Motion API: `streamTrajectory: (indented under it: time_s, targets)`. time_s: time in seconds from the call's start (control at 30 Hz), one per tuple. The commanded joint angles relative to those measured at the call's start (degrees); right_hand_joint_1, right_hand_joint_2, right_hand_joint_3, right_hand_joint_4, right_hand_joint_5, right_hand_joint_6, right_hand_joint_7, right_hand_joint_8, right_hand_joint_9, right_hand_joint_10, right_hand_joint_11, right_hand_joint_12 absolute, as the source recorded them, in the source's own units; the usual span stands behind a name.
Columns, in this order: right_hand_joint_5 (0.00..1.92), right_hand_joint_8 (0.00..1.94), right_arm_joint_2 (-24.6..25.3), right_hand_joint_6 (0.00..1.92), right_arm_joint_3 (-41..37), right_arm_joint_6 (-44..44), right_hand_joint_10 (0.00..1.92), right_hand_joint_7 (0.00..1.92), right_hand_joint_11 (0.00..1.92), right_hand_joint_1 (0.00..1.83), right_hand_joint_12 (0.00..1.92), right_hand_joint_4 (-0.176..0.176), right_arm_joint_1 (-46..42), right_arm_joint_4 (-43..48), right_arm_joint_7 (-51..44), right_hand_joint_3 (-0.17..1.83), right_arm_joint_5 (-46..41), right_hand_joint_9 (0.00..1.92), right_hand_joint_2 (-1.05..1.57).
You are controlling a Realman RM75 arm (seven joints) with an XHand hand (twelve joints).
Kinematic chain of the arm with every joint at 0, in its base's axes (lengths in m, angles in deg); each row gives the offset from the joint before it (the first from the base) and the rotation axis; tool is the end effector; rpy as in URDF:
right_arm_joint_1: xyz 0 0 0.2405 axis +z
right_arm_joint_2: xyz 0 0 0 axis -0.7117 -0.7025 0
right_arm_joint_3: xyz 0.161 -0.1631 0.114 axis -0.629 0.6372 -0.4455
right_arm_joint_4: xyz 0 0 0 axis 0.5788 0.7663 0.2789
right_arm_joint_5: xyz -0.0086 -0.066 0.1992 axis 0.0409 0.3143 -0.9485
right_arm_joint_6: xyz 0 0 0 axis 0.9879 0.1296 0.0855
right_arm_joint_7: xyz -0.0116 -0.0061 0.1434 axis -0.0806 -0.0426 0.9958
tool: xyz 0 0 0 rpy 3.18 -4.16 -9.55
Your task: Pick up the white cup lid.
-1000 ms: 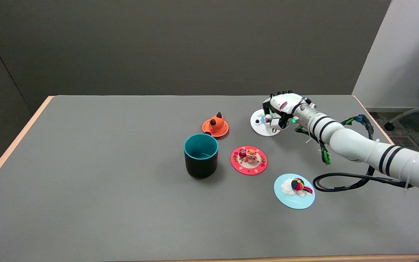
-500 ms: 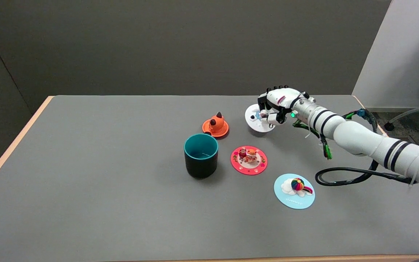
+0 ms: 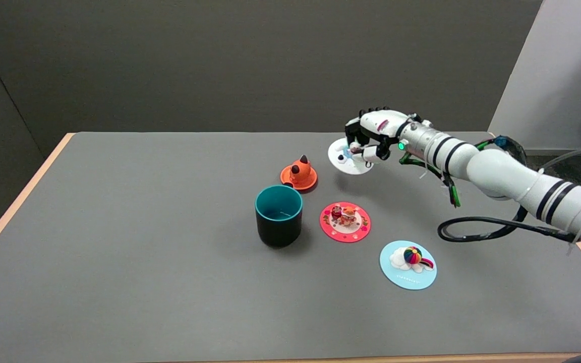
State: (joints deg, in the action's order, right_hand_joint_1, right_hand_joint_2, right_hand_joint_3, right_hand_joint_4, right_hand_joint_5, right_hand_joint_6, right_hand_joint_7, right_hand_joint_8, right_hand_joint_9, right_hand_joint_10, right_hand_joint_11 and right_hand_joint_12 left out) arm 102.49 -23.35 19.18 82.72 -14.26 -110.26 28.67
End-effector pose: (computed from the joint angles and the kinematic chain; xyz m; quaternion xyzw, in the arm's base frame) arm -0.2096 -0.4391 0.3955 0.7362 -0.0988 -0.0510 0.6676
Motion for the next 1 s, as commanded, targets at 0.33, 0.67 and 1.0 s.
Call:
streamTrajectory:
  time_s: [0.33,0.67,1.0]
  targets:
    - [0.8,1.49,-1.25,1.25,-1.79,-15.16,1.17,0.76,0.67,1.16,0.62,0.01,7.24,-7.82,9.93,0.31,8.83,0.76,1.08]
    - [0.81,1.46,-3.23,1.23,-4.71,-21.3,1.18,0.79,0.69,1.17,0.62,0.01,6.84,-14.81,21.07,0.33,19.28,0.78,1.06]
    - [0.81,1.46,-4.54,1.25,-6.29,-25.3,1.17,0.78,0.68,1.17,0.6,0.016,6.6,-23.36,32.62,0.35,30.22,0.76,1.05]
